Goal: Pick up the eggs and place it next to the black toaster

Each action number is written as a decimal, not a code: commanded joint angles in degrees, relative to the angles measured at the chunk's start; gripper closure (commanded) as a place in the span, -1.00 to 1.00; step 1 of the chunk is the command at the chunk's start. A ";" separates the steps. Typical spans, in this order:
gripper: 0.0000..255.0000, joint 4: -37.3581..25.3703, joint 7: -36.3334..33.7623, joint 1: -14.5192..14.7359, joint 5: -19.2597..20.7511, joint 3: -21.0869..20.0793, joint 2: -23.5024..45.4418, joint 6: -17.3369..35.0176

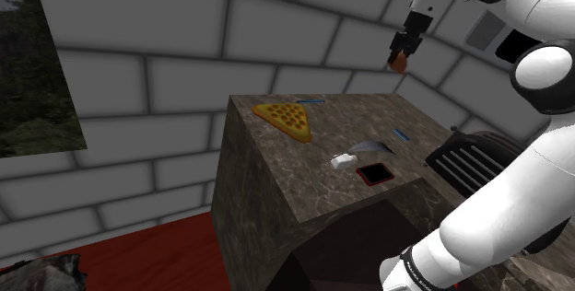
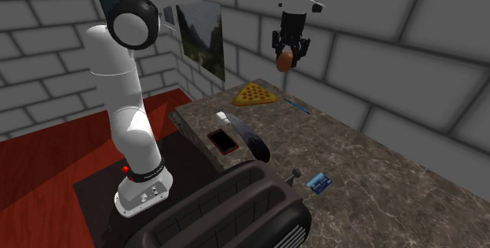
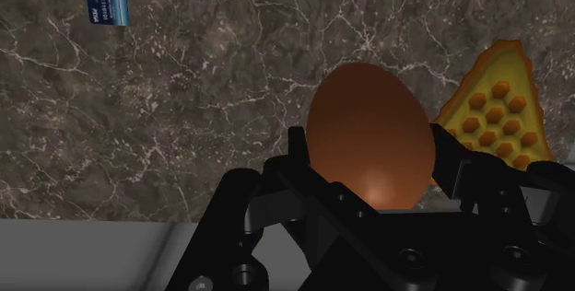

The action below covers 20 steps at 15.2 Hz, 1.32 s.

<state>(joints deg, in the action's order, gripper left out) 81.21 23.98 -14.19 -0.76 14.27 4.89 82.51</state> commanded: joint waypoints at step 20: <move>1.00 20.93 22.53 -10.40 9.23 12.48 -20.10 2.97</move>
<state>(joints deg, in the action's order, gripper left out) 101.37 45.09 -24.01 7.99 25.88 -14.70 85.03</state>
